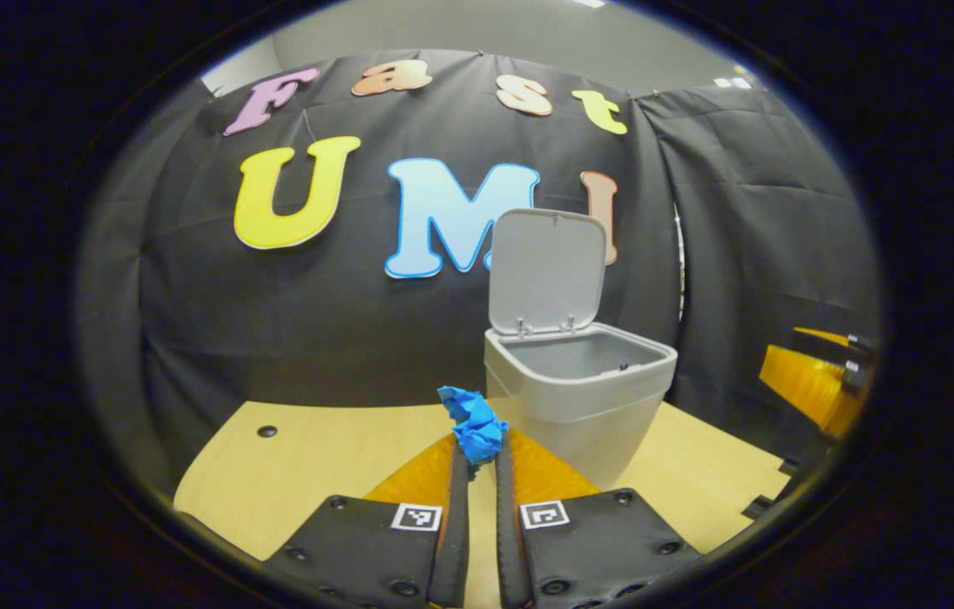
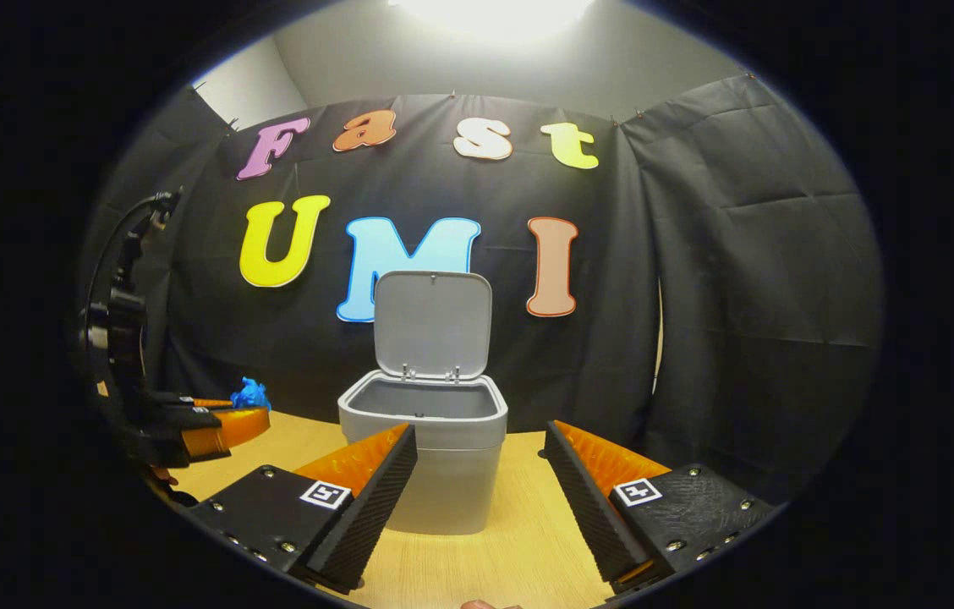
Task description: Press the lid of the desktop garbage bin to open it, pick up the crumpled paper on the desktop and throw it into the bin, then pick up the pop can on the desktop and drop it into the bin, and finally close the garbage bin lid.
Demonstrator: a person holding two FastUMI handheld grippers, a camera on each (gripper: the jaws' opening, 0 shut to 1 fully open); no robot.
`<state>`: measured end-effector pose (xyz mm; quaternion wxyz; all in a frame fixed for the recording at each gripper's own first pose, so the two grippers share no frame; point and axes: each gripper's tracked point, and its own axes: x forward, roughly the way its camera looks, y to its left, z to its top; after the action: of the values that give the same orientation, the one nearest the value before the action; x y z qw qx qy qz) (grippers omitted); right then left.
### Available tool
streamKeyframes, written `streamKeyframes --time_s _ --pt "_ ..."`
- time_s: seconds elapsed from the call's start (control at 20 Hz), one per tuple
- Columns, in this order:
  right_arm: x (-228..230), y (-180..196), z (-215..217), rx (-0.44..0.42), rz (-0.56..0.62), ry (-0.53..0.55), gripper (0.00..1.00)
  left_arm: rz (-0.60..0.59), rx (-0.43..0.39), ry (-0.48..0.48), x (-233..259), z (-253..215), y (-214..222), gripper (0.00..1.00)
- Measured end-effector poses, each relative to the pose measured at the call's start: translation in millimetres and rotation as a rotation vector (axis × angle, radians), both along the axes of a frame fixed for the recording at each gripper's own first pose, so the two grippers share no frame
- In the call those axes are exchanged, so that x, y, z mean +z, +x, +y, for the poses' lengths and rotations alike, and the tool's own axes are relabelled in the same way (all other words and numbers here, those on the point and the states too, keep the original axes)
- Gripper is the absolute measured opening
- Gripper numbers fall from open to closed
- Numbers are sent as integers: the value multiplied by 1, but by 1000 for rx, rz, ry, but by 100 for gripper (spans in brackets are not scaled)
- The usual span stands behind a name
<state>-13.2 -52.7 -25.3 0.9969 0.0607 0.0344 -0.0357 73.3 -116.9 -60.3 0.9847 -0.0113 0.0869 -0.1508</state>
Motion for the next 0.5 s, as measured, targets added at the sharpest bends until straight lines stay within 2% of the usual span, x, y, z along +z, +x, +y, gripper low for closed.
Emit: streamKeyframes --time_s 0.35,0.4,0.5 --pt "-21 7 -11 -32 45 12 98 -52 -67 -53 39 -48 46 22" --pt "-25 7 -12 -39 55 12 97 -57 -72 -55 42 -54 55 19" --pt "-33 7 -15 -56 76 -1 97 -60 -82 -59 45 -66 69 22"
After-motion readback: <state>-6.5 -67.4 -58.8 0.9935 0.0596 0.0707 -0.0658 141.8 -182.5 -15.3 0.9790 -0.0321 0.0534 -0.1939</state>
